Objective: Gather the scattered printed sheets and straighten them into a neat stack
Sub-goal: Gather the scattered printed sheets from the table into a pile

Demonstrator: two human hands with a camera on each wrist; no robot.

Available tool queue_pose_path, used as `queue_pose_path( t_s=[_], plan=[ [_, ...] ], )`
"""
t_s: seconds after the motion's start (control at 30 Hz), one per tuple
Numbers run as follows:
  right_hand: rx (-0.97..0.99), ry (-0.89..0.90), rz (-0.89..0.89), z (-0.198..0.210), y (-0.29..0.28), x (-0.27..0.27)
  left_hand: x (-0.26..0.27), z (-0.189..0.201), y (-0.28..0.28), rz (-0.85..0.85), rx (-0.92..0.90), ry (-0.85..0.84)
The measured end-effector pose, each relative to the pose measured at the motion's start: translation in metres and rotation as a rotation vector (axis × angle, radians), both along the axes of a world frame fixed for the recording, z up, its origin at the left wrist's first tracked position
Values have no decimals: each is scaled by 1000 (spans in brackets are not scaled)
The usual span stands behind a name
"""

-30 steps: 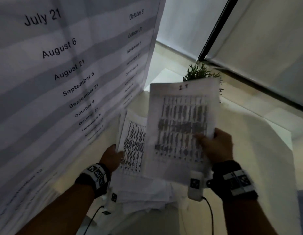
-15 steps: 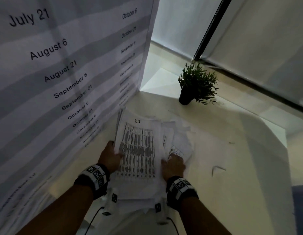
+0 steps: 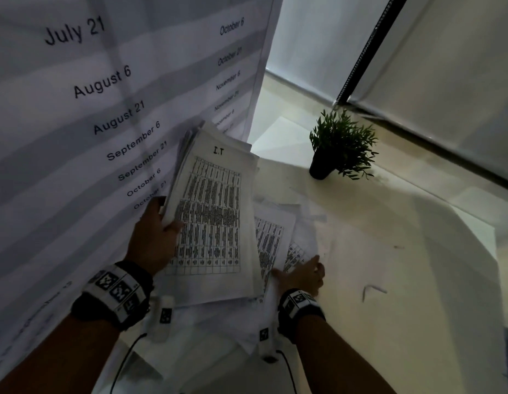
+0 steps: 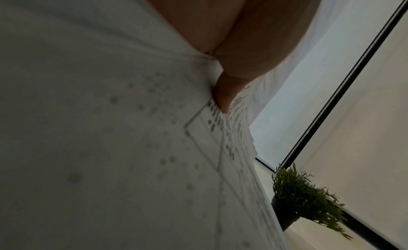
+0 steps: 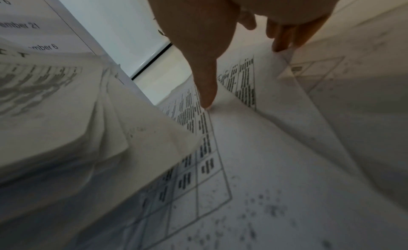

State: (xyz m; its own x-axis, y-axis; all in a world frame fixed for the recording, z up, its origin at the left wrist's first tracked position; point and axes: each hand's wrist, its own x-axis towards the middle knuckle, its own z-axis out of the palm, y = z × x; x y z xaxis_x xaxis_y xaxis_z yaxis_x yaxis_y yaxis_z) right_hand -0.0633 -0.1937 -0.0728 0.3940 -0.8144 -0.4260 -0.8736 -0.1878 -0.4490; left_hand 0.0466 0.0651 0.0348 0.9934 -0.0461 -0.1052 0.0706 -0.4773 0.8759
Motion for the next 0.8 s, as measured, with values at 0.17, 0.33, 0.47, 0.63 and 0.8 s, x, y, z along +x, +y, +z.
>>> queue_pose_path(
  t_s=[0.17, 0.33, 0.47, 0.63, 0.8],
  plan=[
    [-2, -247, 11, -5, -4, 7, -1, -3, 1, 5, -4, 19],
    [-55, 149, 164, -4, 9, 11, 0, -6, -4, -5, -39, 34],
    [2, 83, 129, -14, 10, 20, 1, -6, -4, -6, -42, 42],
    [84, -12, 94, -17, 5, 18, 1, -3, -1, 0, -63, 52],
    [27, -202, 61, 16, -9, 11, 1, -10, 2, 6, -110, 83]
  ],
)
